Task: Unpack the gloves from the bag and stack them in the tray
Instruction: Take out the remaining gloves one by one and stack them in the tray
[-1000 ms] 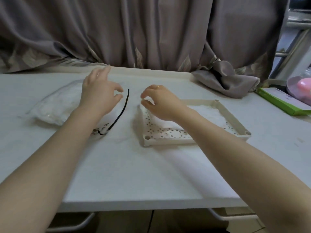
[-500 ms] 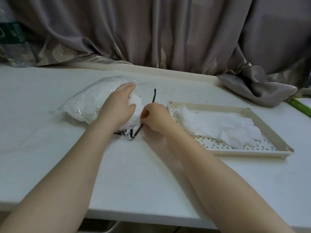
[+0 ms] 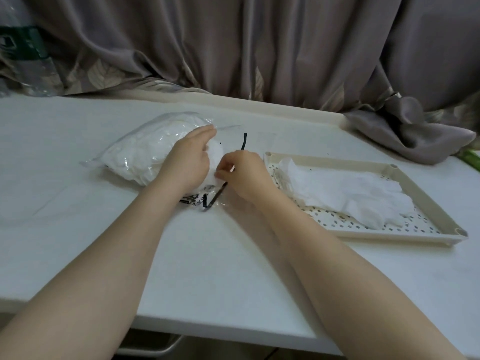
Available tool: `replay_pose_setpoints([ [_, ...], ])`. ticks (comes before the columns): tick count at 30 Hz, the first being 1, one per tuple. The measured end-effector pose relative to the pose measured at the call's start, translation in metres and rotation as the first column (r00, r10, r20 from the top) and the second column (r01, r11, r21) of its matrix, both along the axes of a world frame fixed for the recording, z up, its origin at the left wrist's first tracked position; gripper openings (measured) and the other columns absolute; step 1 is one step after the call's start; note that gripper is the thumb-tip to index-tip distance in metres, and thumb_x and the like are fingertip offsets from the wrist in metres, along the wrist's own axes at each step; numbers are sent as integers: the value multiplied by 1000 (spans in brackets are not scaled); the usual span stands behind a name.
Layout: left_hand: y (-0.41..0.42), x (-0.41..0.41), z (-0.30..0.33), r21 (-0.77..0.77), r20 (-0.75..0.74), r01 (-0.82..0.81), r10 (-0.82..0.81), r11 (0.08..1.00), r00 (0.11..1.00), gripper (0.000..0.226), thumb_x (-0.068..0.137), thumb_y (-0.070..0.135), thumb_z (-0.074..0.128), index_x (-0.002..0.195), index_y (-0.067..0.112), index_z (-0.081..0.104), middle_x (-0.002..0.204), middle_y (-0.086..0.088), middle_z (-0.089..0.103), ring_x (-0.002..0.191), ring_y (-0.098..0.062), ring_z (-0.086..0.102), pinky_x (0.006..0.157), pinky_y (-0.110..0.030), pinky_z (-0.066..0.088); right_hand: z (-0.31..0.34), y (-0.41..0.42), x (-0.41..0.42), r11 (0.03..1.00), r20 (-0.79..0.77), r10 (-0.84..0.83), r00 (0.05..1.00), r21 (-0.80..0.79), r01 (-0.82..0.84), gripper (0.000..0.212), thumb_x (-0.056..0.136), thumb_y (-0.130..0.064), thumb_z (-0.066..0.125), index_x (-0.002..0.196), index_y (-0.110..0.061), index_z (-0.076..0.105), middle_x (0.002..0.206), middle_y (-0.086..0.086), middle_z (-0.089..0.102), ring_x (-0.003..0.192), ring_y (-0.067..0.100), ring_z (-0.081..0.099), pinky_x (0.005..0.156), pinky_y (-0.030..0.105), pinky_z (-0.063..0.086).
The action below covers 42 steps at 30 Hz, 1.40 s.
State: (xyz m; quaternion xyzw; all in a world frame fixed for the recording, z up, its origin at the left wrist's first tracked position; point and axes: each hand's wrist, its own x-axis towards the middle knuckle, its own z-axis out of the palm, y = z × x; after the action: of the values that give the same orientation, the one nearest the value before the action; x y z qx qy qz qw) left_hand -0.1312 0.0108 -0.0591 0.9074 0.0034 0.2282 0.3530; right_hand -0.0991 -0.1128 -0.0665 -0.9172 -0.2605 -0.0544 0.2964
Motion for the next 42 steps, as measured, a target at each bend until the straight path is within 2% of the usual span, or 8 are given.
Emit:
replay_pose_setpoints([
  [6,0,-2,0,52,0,-12,12,999,1000,23,88,22,59,109,16,68,134,1,53,123,-14,47,100,-21,32,8,-12,1,918,-37,-80,996,388,88,18,88,-13,55,71,-19,50,69,-13,51,72,10,49,69,27,39],
  [10,3,-2,0,92,-30,-4,6,996,1000,36,79,35,71,106,13,67,128,0,54,116,-17,51,101,-32,37,13,-21,9,623,-280,-90,956,732,274,21,91,-11,44,72,-19,48,75,-4,51,72,15,47,68,28,41],
  [15,6,3,-6,174,-77,-13,26,985,997,19,82,29,68,92,13,70,129,-3,54,118,-20,50,102,-34,35,15,-25,6,533,-485,74,871,757,377,21,93,-7,36,75,-14,44,68,6,45,57,18,41,49,21,36],
  [20,0,-1,-2,89,98,-48,39,995,994,13,87,24,62,86,12,67,133,-2,48,126,-21,40,103,-30,29,18,-26,1,504,-568,322,758,780,370,25,100,-16,32,111,-4,51,105,17,63,89,27,65,76,36,56],
  [25,-5,-9,12,-208,404,0,85,978,911,14,87,23,47,79,15,55,109,6,53,108,-14,48,89,-7,29,29,-36,-1,208,-504,485,715,860,465,21,98,-8,39,78,-13,44,58,0,45,37,10,41,55,24,51],
  [29,-15,-21,27,-627,339,181,56,758,939,18,89,20,45,71,20,47,71,7,55,70,-4,49,71,-19,40,40,-51,0,472,-501,277,820,814,339,21,94,-19,54,73,-14,58,56,-2,28,41,9,22,54,24,32],
  [35,-24,-25,45,-974,182,202,-183,99,966,20,91,13,44,78,16,59,65,5,63,64,-9,61,60,-21,53,69,-91,-2,791,-374,392,841,603,-101,27,82,-24,66,56,-18,67,49,-9,31,45,6,26,48,19,28],
  [42,-47,-28,58,-959,-98,74,-569,272,816,59,88,64,32,81,13,61,59,1,59,56,-14,59,57,-21,53,75,-138,-11,662,-342,559,755,733,-158,19,86,-19,58,85,-6,71,72,-1,70,64,9,64,58,18,48],
])
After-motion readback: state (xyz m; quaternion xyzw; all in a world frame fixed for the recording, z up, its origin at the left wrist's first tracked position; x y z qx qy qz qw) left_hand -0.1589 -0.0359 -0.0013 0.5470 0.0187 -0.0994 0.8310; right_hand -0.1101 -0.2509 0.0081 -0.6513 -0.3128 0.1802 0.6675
